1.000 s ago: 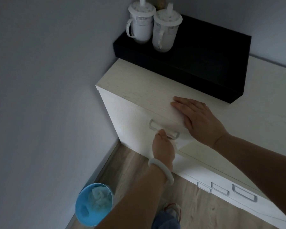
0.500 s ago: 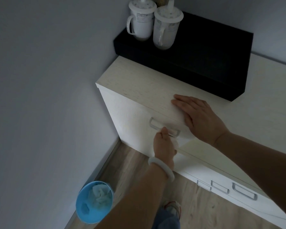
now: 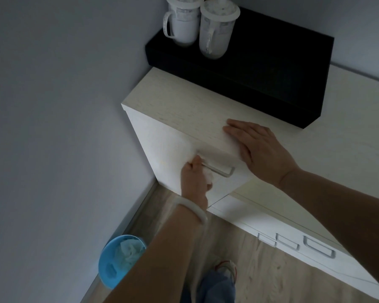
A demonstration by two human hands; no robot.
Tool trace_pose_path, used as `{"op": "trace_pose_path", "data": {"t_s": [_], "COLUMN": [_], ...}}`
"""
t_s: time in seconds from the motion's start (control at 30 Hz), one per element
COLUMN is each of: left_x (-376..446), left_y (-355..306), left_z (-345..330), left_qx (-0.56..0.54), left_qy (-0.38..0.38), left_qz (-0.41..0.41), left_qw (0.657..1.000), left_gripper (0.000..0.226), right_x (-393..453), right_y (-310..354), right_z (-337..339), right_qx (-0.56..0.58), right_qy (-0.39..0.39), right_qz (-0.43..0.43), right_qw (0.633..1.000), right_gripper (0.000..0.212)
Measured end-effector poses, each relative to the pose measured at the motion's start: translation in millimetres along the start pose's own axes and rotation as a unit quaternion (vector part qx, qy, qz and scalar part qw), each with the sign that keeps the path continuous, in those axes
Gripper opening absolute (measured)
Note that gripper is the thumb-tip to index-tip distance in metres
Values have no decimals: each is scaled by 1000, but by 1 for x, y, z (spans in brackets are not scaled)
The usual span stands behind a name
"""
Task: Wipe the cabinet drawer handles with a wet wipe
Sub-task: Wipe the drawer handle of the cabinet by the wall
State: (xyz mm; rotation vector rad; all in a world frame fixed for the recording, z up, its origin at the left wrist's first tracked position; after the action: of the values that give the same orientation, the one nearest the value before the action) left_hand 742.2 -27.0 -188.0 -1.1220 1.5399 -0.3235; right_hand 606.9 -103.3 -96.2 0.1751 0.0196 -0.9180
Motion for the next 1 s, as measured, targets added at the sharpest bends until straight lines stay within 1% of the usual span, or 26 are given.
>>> {"op": "trace_pose_path", "data": {"t_s": [0.07,0.1,0.17,0.23,0.3,0.33,0.4,0.47,0.5,0.57,0.6,0.67,0.7,0.77,0.8,0.87,1.0], "left_x": [-2,-5,-13,-15,-6,1,15,23,24,25,23,23,24,23,22,23,23], "left_y": [0,8,26,33,24,17,1,-9,-13,-26,-33,-40,-39,-33,-31,-31,-33], "left_z": [-2,-11,-33,-38,-25,-14,11,26,29,32,32,33,32,26,21,15,10], "left_qx": [1,9,13,31,80,99,123,140,136,119,119,121,119,137,151,165,249], "left_qy": [-8,9,74,136,171,176,151,124,107,62,43,29,32,62,76,80,27], "left_qz": [2,11,37,63,64,60,56,74,82,77,61,38,39,53,53,38,-30], "left_qw": [1000,1000,996,988,980,978,979,980,982,988,990,991,992,987,984,982,968], "left_gripper": [23,22,17,11,13,16,30,52,60,66,63,53,49,44,40,31,30], "right_x": [0,-1,-1,-1,-1,-1,0,0,0,-1,0,0,0,0,0,0,-1], "right_y": [0,0,0,0,1,1,2,3,3,2,2,2,2,2,2,1,1], "right_z": [-1,-2,-2,-2,0,1,1,1,1,1,1,1,1,1,1,1,0], "right_qx": [-1,-2,-4,-5,-3,-1,0,-3,-4,-6,-7,-7,-5,-2,-3,-5,-2], "right_qy": [2,4,6,6,1,0,-1,2,4,6,6,5,4,4,4,5,2], "right_qz": [0,-1,-3,-1,1,1,2,2,1,-3,-4,-5,-4,-3,-3,-3,0], "right_qw": [1000,1000,1000,1000,1000,1000,1000,1000,1000,1000,1000,1000,1000,1000,1000,1000,1000], "right_gripper": [52,53,53,53,52,52,52,52,52,52,52,52,52,52,52,52,52]}}
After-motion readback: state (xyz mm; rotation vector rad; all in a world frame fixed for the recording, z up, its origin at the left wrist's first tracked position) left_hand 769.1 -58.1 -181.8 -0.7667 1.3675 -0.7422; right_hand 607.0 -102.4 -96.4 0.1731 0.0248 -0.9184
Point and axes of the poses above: each hand's wrist, its own x-axis towards the middle knuckle, its own z-axis out of the back of the hand, y = z × x, the point moved 8 cm from there along x, towards the middle knuckle, and after that the axes turned 11 degrees about y, right-handed, at the moved point
